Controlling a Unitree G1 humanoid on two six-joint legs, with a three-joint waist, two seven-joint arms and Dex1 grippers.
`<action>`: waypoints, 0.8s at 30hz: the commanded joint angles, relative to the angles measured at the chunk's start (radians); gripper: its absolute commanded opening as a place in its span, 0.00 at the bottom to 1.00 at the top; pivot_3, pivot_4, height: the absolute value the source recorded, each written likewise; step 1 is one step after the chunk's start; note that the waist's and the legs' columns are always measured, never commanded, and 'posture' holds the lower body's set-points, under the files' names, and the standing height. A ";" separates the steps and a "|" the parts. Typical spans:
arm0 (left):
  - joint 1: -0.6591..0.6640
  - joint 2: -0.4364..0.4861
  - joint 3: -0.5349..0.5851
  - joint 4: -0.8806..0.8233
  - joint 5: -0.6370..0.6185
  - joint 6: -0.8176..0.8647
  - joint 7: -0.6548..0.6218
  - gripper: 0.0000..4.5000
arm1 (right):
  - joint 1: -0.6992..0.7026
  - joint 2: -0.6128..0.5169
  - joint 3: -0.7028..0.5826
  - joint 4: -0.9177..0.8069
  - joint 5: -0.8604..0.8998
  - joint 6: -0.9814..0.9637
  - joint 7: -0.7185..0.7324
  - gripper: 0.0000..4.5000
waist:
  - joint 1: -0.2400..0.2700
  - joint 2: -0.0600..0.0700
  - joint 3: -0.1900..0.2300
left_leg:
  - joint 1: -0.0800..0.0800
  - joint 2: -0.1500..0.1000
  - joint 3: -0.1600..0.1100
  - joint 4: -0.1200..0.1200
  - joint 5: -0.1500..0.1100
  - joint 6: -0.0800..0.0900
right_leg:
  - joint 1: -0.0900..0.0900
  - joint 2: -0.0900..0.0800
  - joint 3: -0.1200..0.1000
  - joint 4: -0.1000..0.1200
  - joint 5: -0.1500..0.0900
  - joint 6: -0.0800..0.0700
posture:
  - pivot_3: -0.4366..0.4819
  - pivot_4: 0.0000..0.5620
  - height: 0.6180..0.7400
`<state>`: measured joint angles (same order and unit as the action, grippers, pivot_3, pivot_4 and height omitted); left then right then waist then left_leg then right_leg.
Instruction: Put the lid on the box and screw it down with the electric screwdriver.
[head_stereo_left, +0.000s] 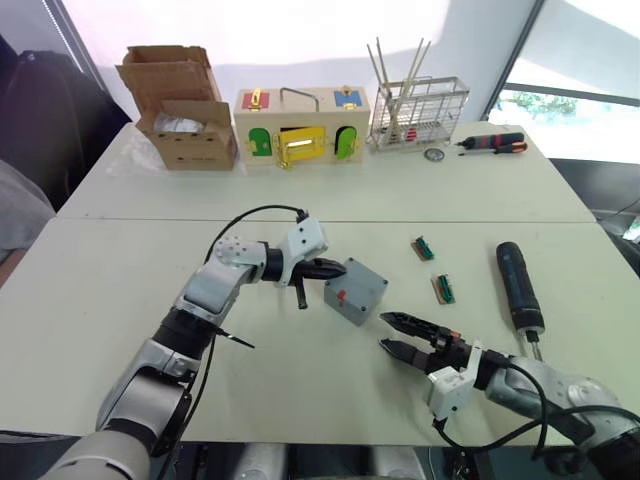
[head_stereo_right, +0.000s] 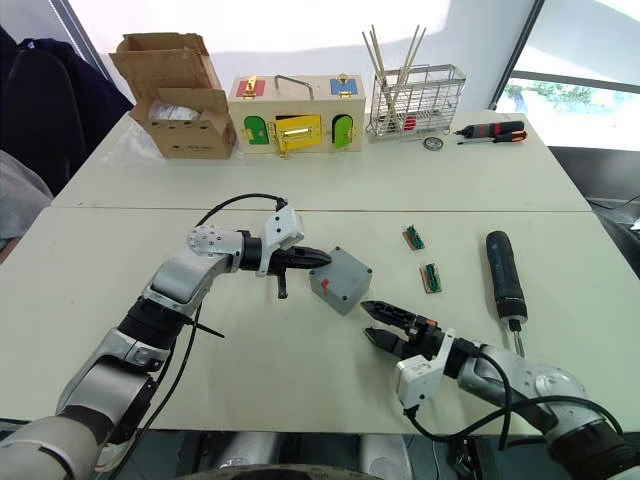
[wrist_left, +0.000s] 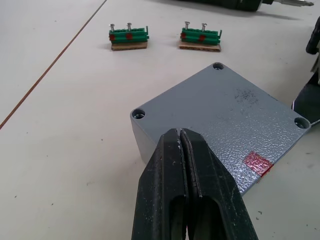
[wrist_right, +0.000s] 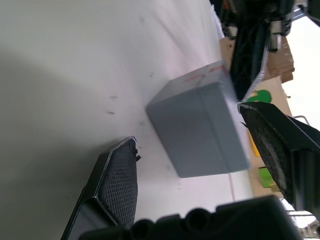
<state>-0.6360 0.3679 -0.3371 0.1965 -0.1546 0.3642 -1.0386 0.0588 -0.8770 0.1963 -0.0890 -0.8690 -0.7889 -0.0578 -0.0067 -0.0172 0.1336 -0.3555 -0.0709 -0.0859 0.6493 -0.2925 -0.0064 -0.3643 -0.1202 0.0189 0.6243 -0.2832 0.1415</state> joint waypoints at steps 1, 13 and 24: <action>0.055 -0.019 0.025 -0.004 -0.032 0.071 0.023 0.00 | 0.001 0.035 -0.061 -0.076 0.101 0.040 0.020 0.85 | 0.000 0.000 0.001 | 0.000 0.000 0.000 0.000 0.000 0.000 | 0.000 0.000 0.000 0.000 0.000 0.000 | 0.48 0.27 0.92; -0.008 -0.024 0.411 -0.248 -0.378 0.374 0.204 0.00 | -0.032 0.133 -0.150 -0.198 0.239 0.153 0.126 0.01 | -0.003 0.001 0.023 | -0.025 0.000 0.000 0.002 0.007 -0.011 | -0.028 0.001 0.000 0.008 0.002 0.002 | 0.48 0.27 0.92; 0.027 0.042 0.166 0.020 -0.112 0.112 0.147 0.00 | 0.053 0.216 -0.125 -0.470 1.257 0.956 0.572 0.01 | -0.002 0.001 0.029 | -0.023 0.001 0.000 0.001 0.004 -0.006 | -0.026 0.000 0.001 0.007 0.003 0.001 | 0.48 0.27 0.92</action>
<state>-0.5884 0.4144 -0.1652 0.2206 -0.2769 0.5275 -0.8653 0.1114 -0.6510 0.0898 -0.4777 0.2420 0.0411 0.4687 -0.0091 -0.0163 0.1628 -0.3792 -0.0703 -0.0866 0.6509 -0.2882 -0.0128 -0.3903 -0.1199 0.0195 0.6313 -0.2802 0.1425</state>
